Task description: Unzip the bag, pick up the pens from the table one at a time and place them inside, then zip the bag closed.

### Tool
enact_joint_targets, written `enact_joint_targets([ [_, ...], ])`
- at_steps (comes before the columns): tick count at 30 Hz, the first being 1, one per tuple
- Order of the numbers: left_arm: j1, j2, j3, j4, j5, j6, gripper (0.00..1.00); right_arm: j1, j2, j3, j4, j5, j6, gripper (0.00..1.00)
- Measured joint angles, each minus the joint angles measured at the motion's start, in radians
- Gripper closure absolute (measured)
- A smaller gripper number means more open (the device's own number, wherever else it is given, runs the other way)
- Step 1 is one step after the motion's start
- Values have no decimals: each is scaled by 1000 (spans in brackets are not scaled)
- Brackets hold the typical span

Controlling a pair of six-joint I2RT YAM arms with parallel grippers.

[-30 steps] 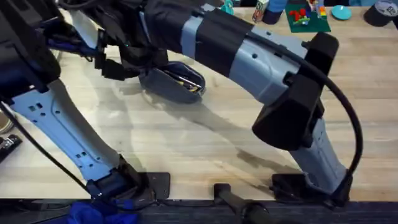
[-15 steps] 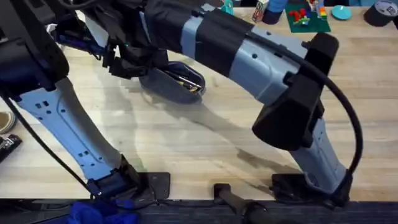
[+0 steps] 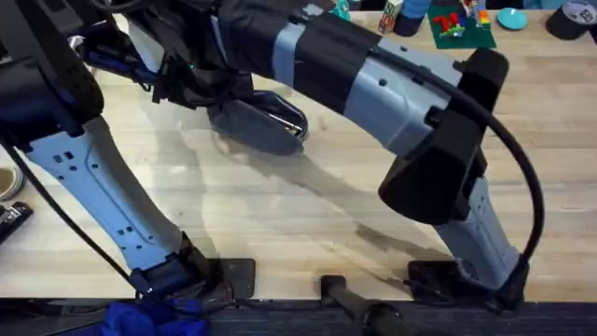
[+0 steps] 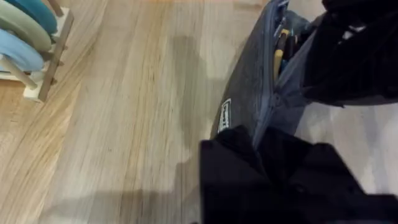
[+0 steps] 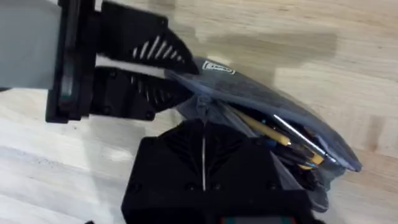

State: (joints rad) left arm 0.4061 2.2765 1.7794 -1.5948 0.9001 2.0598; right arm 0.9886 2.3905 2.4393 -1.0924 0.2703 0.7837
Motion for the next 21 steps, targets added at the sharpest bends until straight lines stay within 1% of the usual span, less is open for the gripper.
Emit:
enact_joint_targets([
  [1,-1,0,0,1,-1,0,938,-1,0,0,1,1,0,971],
  [3,-2,0,0,2,-3,0,955,-2,0,0,1,2,0,971],
  [13,-2,0,0,2,-3,0,956,-3,0,0,-6,3,-1,971],
  [21,-2,0,0,1,-4,0,957,-8,0,0,-63,3,-4,972],
])
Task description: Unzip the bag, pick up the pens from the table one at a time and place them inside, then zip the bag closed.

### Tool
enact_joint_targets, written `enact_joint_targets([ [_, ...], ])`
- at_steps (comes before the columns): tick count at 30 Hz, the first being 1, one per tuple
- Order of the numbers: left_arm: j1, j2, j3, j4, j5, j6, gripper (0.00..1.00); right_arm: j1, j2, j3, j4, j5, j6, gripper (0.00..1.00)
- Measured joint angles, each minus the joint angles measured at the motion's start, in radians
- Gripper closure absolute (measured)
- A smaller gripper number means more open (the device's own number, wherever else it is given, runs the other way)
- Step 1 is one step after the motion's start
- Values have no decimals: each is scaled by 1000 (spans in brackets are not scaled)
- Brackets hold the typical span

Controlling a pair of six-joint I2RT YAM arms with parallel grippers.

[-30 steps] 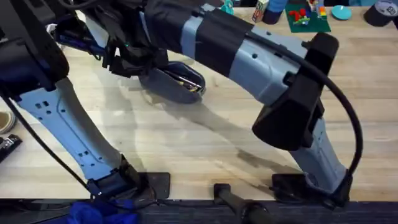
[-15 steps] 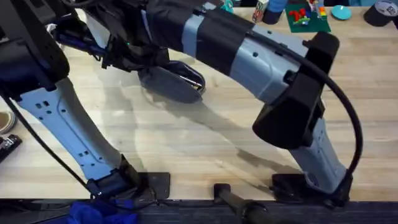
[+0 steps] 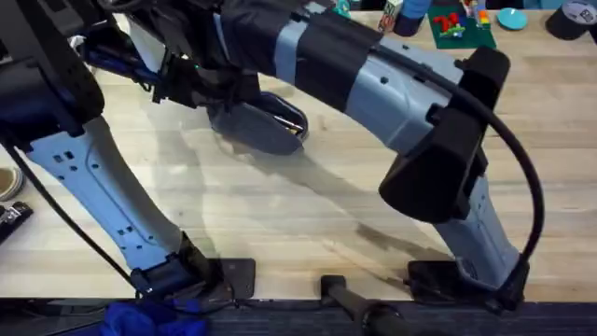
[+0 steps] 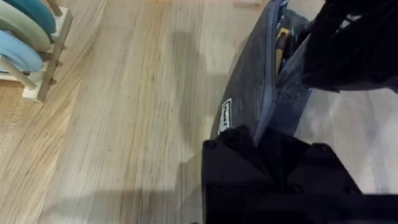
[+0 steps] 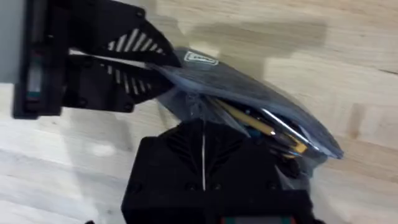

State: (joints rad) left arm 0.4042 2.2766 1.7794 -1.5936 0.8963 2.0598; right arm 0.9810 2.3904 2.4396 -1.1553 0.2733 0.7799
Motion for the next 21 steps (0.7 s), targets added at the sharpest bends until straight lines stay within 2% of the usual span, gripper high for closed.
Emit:
enact_joint_targets([
  [11,0,0,0,1,-2,0,957,-9,0,5,-162,0,-3,971],
  [21,0,0,0,2,-3,0,957,-9,0,7,-235,3,-3,971],
])
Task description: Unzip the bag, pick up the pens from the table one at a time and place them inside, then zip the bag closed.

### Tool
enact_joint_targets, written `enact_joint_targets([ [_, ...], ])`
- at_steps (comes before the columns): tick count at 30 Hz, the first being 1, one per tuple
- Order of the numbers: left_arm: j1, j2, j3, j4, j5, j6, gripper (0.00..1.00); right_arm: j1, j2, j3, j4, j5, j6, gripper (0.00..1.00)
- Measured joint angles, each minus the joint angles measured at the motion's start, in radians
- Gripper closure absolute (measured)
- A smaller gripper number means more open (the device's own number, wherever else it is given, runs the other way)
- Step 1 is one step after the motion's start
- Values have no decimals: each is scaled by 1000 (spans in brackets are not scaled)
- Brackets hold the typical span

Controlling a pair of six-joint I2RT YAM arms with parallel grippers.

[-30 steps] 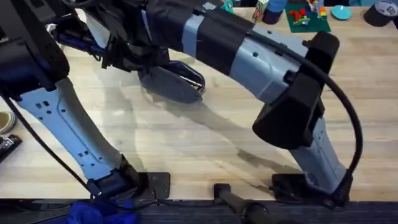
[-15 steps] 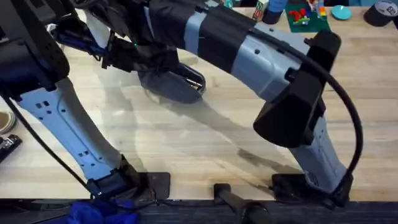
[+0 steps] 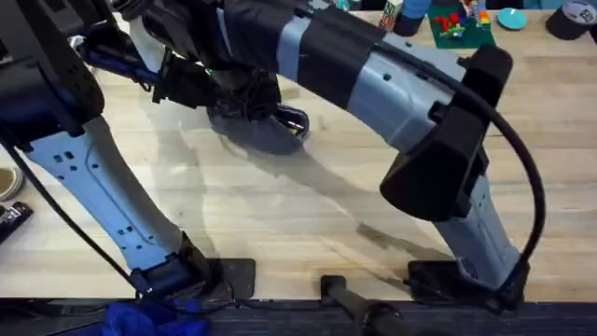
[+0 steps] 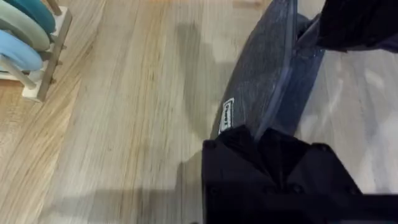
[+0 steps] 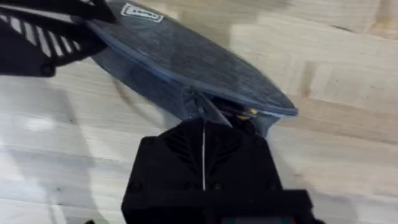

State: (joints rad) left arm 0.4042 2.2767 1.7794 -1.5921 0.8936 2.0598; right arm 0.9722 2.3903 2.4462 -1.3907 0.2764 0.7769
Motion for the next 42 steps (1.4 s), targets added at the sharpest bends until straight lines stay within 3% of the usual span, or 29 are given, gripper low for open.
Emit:
enact_joint_targets([
  [27,0,0,0,6,3,0,958,-14,0,6,-94,-72,4,971],
  [42,0,0,0,6,3,0,959,-15,-1,6,-200,-6,57,972],
])
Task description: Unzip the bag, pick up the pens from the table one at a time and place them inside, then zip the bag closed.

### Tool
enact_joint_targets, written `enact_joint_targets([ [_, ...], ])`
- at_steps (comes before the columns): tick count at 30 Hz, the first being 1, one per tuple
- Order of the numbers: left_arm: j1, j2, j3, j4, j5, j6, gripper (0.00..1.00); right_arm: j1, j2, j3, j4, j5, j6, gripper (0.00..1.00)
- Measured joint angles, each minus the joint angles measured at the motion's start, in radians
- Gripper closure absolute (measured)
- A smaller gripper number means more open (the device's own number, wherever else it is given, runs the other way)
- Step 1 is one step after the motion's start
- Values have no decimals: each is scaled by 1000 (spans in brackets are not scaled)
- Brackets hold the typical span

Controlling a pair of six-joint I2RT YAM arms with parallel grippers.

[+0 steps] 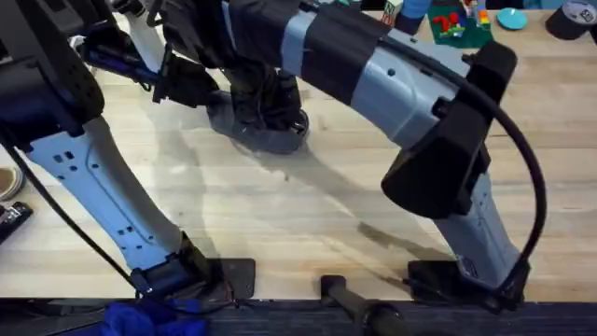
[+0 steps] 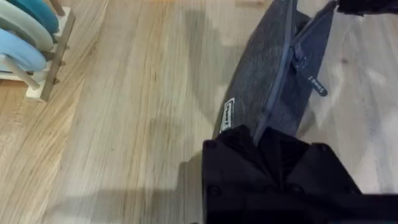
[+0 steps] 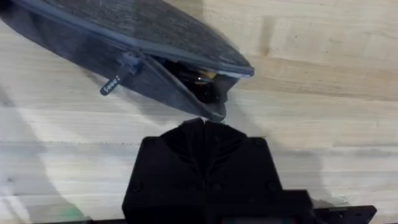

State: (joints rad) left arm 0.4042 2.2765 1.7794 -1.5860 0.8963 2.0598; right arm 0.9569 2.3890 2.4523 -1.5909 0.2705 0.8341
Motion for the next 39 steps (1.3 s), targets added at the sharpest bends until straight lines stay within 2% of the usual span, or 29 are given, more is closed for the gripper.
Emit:
enact_joint_targets([
  [9,0,0,0,0,0,0,959,-6,-7,0,4,13,4,972],
  [25,0,0,0,0,0,0,959,-39,-133,2,-25,30,33,972],
  [39,0,0,0,0,0,0,959,-62,-150,2,-26,51,34,973],
])
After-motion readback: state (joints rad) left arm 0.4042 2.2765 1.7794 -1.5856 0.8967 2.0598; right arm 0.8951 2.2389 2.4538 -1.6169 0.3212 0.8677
